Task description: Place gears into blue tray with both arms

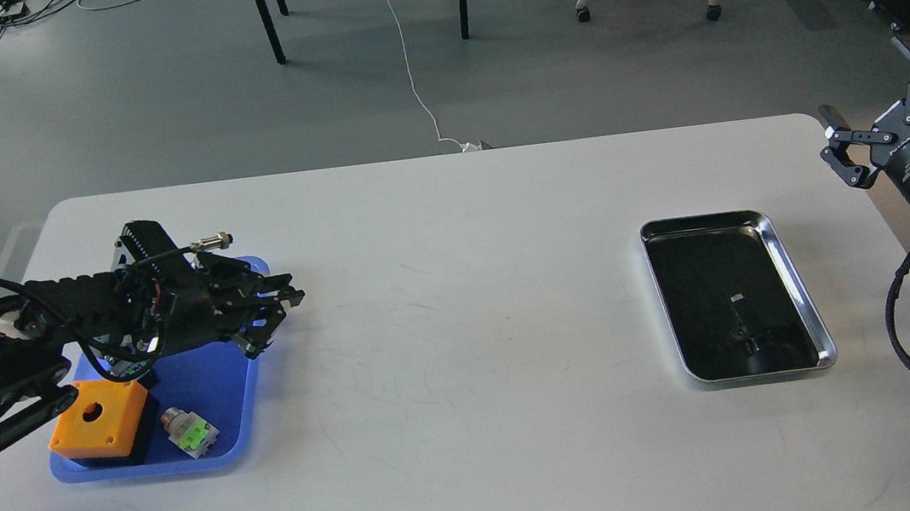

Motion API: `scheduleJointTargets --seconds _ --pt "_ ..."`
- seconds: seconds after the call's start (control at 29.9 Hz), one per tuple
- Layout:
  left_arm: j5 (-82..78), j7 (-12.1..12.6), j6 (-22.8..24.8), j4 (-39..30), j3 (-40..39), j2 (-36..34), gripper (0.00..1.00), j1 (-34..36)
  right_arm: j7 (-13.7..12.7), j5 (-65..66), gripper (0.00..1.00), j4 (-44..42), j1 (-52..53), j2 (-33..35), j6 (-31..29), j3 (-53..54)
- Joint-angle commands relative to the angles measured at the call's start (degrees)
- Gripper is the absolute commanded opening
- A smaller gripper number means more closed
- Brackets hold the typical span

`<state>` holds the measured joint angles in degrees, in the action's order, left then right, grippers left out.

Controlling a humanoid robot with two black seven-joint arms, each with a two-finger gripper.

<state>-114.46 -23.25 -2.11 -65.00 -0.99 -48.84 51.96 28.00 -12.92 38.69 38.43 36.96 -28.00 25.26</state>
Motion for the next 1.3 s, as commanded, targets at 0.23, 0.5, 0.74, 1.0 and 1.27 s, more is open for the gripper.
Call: scheduleJointTargets --seconds 0.23,0.5,0.74,1.0,1.27 --pt "0.6 -1.1 -2.9 8.3 0.6 -0.9 0.15 -7.9 0.0 0.0 0.99 0.2 0.0 -0.1 0.0 0.0" --pt "0.7 -1.4 -3.0 12.6 1.6 0.2 0.16 -8.3 0.0 0.1 0.99 0.1 0.1 0.1 0.0 0.0" --pt "1.4 -1.4 -3.2 13.1 1.2 1.3 0.21 -8.2 0.0 0.1 0.99 0.1 0.1 0.1 0.0 0.0" --pt "1.5 -1.5 -3.2 13.1 0.9 2.3 0.21 -7.8 0.0 0.1 0.99 0.1 0.2 0.1 0.0 -0.1" --pt "1.7 -1.2 -3.2 13.1 0.6 2.3 0.46 -8.1 0.0 0.1 0.99 0.1 0.2 0.1 0.0 -0.1"
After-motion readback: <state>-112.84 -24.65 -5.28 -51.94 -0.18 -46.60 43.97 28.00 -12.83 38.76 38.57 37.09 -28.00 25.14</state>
